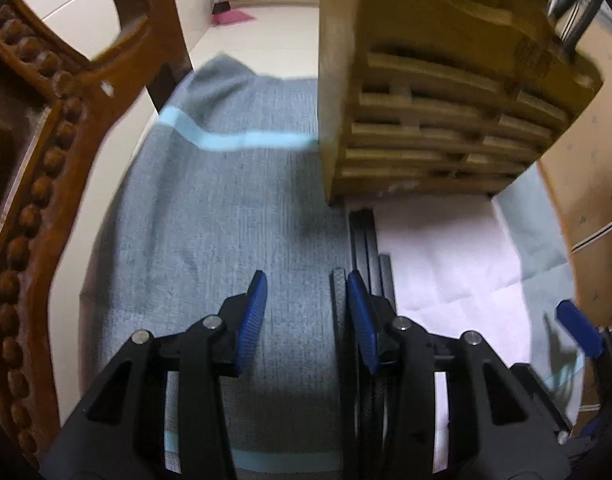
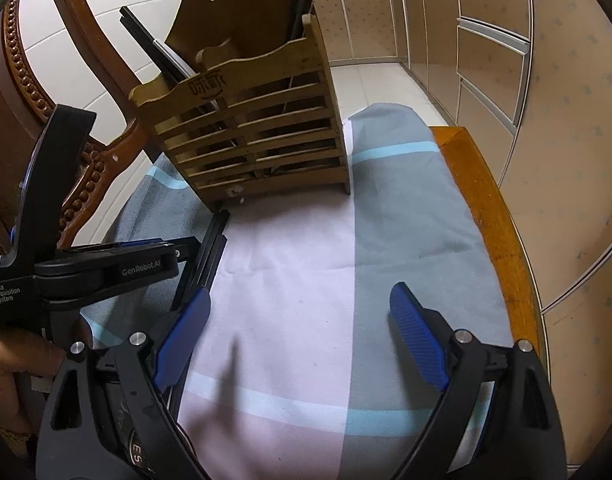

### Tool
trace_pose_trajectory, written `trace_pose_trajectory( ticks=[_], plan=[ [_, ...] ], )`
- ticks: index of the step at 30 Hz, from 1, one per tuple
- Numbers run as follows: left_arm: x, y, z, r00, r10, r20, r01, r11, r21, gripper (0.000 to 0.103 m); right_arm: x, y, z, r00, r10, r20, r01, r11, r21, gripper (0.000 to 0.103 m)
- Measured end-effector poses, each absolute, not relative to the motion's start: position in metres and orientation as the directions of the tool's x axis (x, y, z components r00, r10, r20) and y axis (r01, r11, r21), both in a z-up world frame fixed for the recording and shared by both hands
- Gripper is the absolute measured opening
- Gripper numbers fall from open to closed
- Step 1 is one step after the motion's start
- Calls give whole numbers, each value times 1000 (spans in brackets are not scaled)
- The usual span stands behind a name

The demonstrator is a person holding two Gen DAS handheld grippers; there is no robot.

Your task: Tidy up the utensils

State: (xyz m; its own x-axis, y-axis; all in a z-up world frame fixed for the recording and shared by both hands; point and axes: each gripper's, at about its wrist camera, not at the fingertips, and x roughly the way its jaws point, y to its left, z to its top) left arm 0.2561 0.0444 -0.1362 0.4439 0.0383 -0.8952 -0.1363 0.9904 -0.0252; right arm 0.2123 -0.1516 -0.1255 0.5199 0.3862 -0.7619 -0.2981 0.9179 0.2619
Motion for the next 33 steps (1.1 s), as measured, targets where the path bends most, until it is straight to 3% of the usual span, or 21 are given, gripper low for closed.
trace_pose_trajectory(
  ticks=[3,4,6,12,21,27,29,33],
  plan=[
    [256,47,-136,447,52,-893,-156,988,-21,43,211,-150,-125,524,384,-760,-306,918,253,89],
    [256,48,-136,448,57,-892,-164,986,-19,37,211,-149,-124,526,384,-759,-307,918,251,89],
    [255,57,-135,463,73,-883,-182,983,-14,9,210,-146,-123,532,380,-757,-311,919,243,89],
    [248,68,-117,508,42,-861,-168,985,-51,6,210,-131,-126,529,365,-766,-341,918,202,89],
    [182,83,7,715,28,-699,-151,982,-115,6,242,-81,-140,480,302,-823,-365,922,125,89],
    [155,90,40,766,31,-642,-137,984,-116,6,255,-57,-145,484,179,-857,-341,940,3,84],
    [152,92,43,771,24,-636,-130,984,-121,6,254,-54,-146,472,159,-867,-337,941,-11,77],
    [143,99,54,777,11,-629,-123,983,-135,6,253,-45,-145,493,130,-860,-336,941,-50,73]
  ],
)
